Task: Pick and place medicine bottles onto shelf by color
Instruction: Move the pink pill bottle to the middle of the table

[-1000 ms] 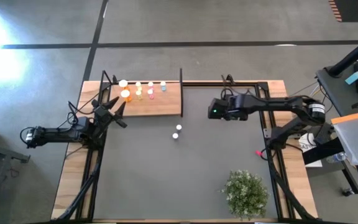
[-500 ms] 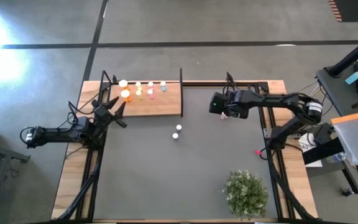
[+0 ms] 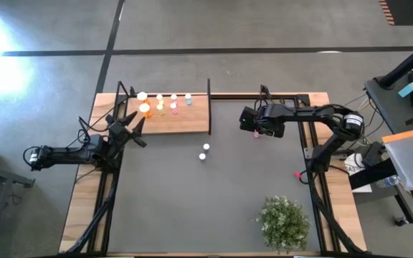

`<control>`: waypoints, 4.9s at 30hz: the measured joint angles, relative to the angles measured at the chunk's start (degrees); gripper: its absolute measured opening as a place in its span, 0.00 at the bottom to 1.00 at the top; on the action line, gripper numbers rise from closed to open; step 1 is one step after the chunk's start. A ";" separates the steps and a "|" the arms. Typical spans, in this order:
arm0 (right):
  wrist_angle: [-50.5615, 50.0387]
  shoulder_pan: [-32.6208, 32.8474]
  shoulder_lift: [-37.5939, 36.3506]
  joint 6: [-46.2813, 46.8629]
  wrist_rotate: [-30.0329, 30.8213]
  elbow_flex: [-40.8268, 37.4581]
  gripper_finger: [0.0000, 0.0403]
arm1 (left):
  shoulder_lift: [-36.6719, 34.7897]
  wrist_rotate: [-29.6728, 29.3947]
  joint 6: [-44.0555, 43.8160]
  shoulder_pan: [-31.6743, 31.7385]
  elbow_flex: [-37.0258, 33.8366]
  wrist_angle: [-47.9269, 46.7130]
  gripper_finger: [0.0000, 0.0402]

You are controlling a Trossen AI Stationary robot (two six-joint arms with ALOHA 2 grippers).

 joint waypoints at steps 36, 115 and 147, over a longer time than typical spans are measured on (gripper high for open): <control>2.10 -0.44 0.99 2.04 -4.99 0.02 0.29 | 0.00 0.01 0.01 -0.02 0.01 0.00 0.43; -4.13 23.98 28.05 -3.50 -1.39 37.92 0.26 | 0.00 0.00 0.00 -0.02 0.02 0.00 0.43; -6.81 24.05 28.11 -3.25 1.20 37.51 0.47 | 0.00 0.00 0.02 -0.02 0.00 0.02 0.43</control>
